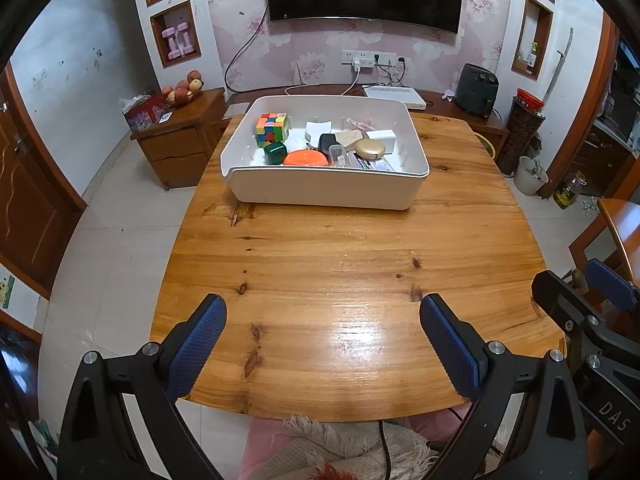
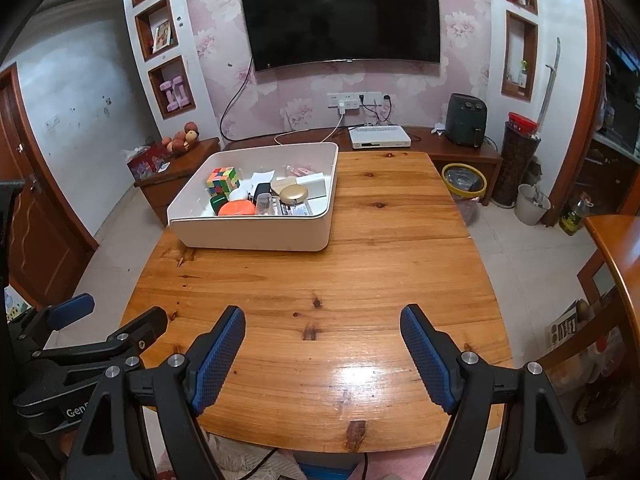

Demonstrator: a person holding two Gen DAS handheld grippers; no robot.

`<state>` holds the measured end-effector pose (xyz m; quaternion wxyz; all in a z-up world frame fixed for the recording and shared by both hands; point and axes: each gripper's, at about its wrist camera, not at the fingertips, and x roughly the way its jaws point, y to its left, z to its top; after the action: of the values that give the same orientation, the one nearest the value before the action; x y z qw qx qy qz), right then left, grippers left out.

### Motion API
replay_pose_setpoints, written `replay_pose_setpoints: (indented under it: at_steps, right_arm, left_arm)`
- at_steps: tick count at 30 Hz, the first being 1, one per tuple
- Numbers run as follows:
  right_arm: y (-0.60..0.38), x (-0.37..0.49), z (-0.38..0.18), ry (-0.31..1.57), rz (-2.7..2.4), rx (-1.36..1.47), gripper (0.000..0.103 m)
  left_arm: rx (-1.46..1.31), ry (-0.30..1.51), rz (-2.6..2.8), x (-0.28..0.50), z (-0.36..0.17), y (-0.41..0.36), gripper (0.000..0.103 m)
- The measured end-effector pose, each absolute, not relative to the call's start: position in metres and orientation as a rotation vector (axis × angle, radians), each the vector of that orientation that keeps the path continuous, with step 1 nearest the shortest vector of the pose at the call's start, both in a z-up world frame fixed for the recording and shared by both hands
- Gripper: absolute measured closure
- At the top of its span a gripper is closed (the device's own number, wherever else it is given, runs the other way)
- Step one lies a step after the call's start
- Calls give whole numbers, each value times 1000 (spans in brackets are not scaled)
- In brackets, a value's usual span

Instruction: Organize rigid objects

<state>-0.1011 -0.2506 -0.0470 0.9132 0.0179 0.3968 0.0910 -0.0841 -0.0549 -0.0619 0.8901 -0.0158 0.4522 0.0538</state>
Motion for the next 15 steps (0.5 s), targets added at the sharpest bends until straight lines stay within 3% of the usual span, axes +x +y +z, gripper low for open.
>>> replay_pose_setpoints:
  at_steps: [15]
  right_arm:
    - [-247, -102, -47, 807, 174, 29, 22]
  left_arm:
    - [-22, 935, 109, -84, -63, -57, 5]
